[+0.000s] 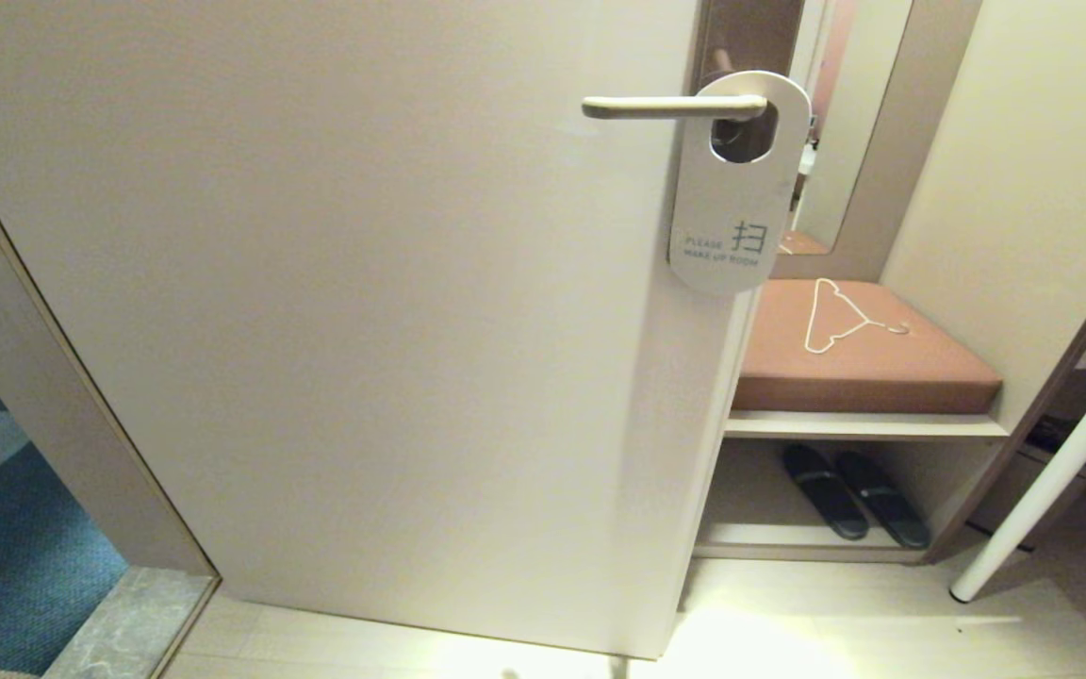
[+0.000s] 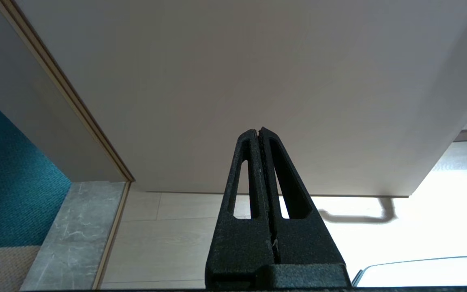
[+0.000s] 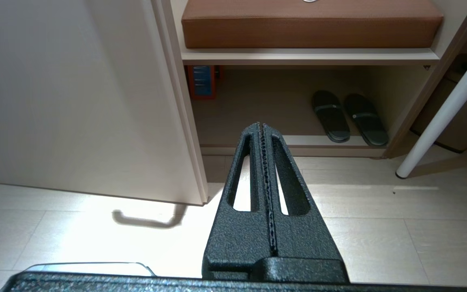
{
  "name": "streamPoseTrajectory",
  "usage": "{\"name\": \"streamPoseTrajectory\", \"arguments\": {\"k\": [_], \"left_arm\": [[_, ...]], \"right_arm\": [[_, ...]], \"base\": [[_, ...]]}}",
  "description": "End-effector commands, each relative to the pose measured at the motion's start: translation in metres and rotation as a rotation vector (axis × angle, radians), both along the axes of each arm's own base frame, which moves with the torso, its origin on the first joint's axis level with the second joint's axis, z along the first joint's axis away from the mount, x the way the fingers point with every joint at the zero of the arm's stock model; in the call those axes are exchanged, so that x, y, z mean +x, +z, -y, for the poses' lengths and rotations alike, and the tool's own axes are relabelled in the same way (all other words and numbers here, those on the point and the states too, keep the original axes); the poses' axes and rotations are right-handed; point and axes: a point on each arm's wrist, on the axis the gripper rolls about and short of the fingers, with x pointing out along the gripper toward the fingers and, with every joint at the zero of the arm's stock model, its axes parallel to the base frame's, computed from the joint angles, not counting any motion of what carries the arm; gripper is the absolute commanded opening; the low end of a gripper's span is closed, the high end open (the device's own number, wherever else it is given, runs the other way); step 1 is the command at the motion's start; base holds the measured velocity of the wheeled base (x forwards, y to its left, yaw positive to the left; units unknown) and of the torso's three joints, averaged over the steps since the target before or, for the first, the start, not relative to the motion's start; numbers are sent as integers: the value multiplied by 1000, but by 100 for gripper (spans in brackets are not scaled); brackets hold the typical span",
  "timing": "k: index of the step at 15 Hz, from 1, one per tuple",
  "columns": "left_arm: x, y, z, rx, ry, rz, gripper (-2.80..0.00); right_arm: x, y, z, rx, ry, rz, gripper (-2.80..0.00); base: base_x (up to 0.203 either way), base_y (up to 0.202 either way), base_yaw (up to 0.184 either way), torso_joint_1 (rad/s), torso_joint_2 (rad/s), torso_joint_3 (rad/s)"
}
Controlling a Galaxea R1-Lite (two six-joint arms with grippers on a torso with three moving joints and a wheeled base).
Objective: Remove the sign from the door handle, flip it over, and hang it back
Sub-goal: Take down the sign
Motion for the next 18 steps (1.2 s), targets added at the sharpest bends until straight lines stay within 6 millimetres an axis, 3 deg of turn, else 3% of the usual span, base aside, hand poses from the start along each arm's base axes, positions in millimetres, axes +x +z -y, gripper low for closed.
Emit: {"name": "streamPoseTrajectory", "arguments": {"k": [1, 18], "left_arm": [[-7, -4, 0, 3, 5, 60, -280], [-14, -7, 0, 8, -9, 132, -280]], "right_arm": [[0, 0, 0, 1, 0, -1, -280], [0, 0, 0, 1, 0, -3, -280]], "base": [[0, 0, 0, 0, 0, 0], [0, 0, 0, 0, 0, 0]]}}
